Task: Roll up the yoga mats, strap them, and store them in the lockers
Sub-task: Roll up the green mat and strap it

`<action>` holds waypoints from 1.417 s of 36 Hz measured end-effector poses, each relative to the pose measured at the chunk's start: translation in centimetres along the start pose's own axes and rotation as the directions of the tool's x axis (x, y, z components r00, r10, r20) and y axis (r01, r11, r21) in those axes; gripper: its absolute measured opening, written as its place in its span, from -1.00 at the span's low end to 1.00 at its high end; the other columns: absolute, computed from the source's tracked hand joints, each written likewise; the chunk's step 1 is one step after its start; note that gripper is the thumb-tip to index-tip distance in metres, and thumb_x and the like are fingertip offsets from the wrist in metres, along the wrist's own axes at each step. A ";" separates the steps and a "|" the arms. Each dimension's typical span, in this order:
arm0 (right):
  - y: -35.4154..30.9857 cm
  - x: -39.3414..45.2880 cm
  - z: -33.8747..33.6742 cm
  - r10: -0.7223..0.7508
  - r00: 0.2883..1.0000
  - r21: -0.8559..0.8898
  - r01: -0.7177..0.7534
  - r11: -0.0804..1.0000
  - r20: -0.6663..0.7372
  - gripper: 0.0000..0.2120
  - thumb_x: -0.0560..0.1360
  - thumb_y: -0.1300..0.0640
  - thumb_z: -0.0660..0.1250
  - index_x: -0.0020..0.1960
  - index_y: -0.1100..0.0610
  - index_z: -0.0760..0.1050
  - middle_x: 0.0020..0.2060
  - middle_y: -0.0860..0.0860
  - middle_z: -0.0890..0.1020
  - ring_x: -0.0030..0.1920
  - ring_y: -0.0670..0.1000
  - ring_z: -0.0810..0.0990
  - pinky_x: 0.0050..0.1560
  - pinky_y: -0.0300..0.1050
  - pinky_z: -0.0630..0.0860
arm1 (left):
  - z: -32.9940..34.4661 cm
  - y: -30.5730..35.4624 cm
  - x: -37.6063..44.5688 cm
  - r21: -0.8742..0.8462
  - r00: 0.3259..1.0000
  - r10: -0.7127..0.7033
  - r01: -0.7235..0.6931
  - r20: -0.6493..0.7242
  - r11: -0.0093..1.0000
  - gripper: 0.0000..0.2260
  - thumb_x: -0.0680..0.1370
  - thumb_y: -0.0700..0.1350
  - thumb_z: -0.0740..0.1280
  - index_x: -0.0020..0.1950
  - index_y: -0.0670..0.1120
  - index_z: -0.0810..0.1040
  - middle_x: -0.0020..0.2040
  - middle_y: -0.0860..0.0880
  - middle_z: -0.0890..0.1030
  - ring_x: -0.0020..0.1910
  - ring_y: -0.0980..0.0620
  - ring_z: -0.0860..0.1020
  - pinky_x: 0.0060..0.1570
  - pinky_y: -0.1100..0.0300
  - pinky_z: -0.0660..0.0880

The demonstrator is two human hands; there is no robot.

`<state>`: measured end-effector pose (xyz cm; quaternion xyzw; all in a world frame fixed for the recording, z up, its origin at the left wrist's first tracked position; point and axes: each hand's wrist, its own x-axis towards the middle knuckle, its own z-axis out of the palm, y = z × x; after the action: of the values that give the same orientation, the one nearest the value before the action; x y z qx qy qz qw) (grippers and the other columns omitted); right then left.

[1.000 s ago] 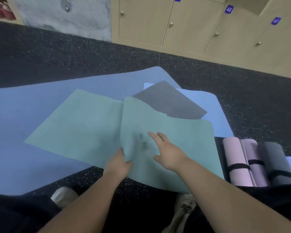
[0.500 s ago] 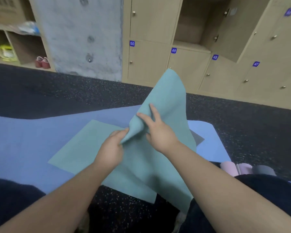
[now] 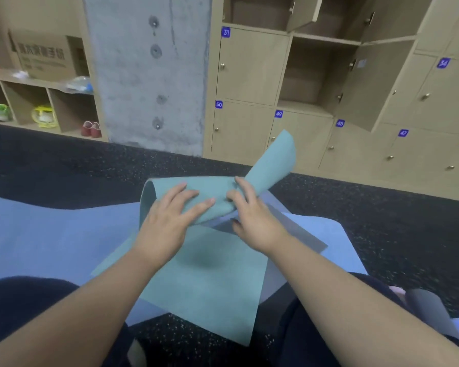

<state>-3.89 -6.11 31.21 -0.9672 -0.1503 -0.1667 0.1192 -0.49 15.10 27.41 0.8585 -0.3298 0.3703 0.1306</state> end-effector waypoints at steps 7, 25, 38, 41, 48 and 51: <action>-0.6 -3.4 5.6 0.146 0.923 0.010 -0.160 0.987 0.357 -0.50 0.54 0.21 0.26 0.42 0.05 0.18 0.55 0.04 -0.21 0.25 0.22 0.42 0.16 -0.06 0.29 | 5.2 -0.9 -7.0 -0.043 0.965 -0.039 0.052 0.260 0.998 -0.16 0.15 -0.49 0.48 0.29 0.13 0.40 0.28 -0.05 0.38 0.34 -0.10 0.28 -0.04 -0.04 0.57; 3.5 -9.3 19.3 0.261 0.696 -0.027 -0.328 0.944 0.669 -0.22 0.56 0.24 0.22 0.59 0.01 -0.19 0.55 -0.10 -0.29 0.13 0.17 0.52 0.09 -0.02 0.46 | 14.9 -1.4 -15.8 -0.006 0.786 0.084 -0.102 0.612 0.995 -0.24 -0.09 -0.35 0.55 0.04 0.13 0.55 0.19 -0.07 0.61 0.32 -0.15 0.39 0.03 0.00 0.56; 9.7 -12.2 23.7 0.478 0.538 -0.303 -0.384 0.872 0.694 -0.78 0.65 0.18 0.13 0.26 0.17 0.40 0.23 0.10 0.47 0.24 0.12 0.42 -0.01 -0.09 0.38 | 15.7 -5.7 -21.5 0.103 0.692 -0.117 0.061 0.713 0.993 -0.25 -0.10 -0.34 0.59 0.00 0.06 0.44 -0.01 -0.05 0.62 0.16 -0.15 0.43 -0.05 -0.10 0.57; 9.4 -13.3 24.4 0.442 0.493 -0.248 -0.411 0.877 0.749 -0.66 0.68 0.01 0.06 0.34 0.15 0.40 0.28 0.08 0.47 0.30 0.11 0.39 0.21 -0.06 0.41 | 16.3 -4.9 -22.2 0.172 0.600 -0.264 0.209 0.755 0.963 -0.34 -0.02 -0.39 0.59 0.00 -0.03 0.54 -0.04 -0.10 0.60 0.07 -0.19 0.55 -0.04 -0.23 0.58; 6.7 -12.8 26.0 0.321 0.635 -0.150 -0.309 0.939 0.703 -0.69 0.67 -0.07 0.05 0.27 0.07 0.42 0.19 0.05 0.55 0.23 0.12 0.45 0.16 -0.05 0.33 | 17.2 -3.5 -22.5 0.396 0.323 -0.492 0.320 0.808 0.861 -0.49 0.58 -0.19 0.13 0.51 0.05 0.13 0.43 -0.02 0.25 0.50 -0.07 0.10 0.49 -0.06 -0.04; 6.1 -12.2 26.7 0.313 0.656 -0.167 -0.277 0.946 0.687 -0.78 0.65 0.18 0.10 0.26 0.08 0.39 0.20 0.07 0.53 0.24 0.11 0.44 0.08 -0.07 0.29 | 17.5 -3.1 -22.2 0.456 0.282 -0.524 0.274 0.804 0.847 -0.50 0.55 -0.22 0.13 0.49 0.00 0.14 0.42 -0.04 0.25 0.51 -0.09 0.08 0.48 -0.14 -0.07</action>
<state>-5.21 -7.31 1.23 -0.9706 -0.0215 0.2333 0.0551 -0.05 19.65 -0.65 0.9796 -0.0738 -0.1683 -0.0814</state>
